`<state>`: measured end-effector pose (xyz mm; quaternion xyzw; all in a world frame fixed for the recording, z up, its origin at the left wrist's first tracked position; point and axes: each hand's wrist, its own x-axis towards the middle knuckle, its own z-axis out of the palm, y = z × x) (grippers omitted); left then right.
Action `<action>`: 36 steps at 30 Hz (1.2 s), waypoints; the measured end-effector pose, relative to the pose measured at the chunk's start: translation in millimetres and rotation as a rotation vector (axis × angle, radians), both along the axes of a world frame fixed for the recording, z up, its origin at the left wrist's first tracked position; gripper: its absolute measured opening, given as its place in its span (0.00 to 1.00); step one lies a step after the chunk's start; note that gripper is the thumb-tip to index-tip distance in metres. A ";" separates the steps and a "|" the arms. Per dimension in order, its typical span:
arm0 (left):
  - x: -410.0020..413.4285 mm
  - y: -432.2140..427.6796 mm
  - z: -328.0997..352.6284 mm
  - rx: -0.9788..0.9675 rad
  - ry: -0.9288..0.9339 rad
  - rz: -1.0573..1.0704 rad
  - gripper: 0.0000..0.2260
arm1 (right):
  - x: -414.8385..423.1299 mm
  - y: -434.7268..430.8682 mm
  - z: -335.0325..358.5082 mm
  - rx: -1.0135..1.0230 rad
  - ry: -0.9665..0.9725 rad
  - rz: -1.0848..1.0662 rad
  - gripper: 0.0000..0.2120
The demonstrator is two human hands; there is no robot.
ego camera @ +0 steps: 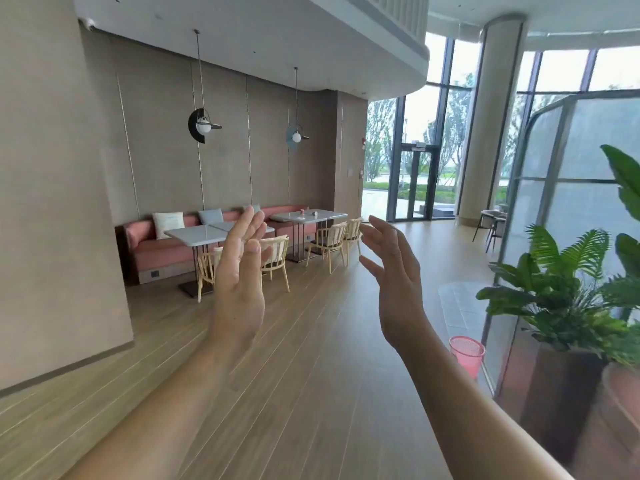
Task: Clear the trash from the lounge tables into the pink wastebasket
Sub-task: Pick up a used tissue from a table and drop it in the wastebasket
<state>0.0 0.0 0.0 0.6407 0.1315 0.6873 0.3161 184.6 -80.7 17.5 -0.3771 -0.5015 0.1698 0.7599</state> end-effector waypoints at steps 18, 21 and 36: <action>155.8 275.5 -7.1 -0.029 0.041 0.037 0.18 | 154.7 282.7 -11.9 0.008 -0.053 0.028 0.19; 191.3 333.5 2.0 -0.035 0.055 0.019 0.17 | 194.9 337.8 -4.0 0.000 -0.046 0.057 0.18; 306.2 615.3 -30.0 -0.206 0.226 -0.091 0.16 | 336.4 619.2 -10.5 -0.283 -0.292 0.081 0.27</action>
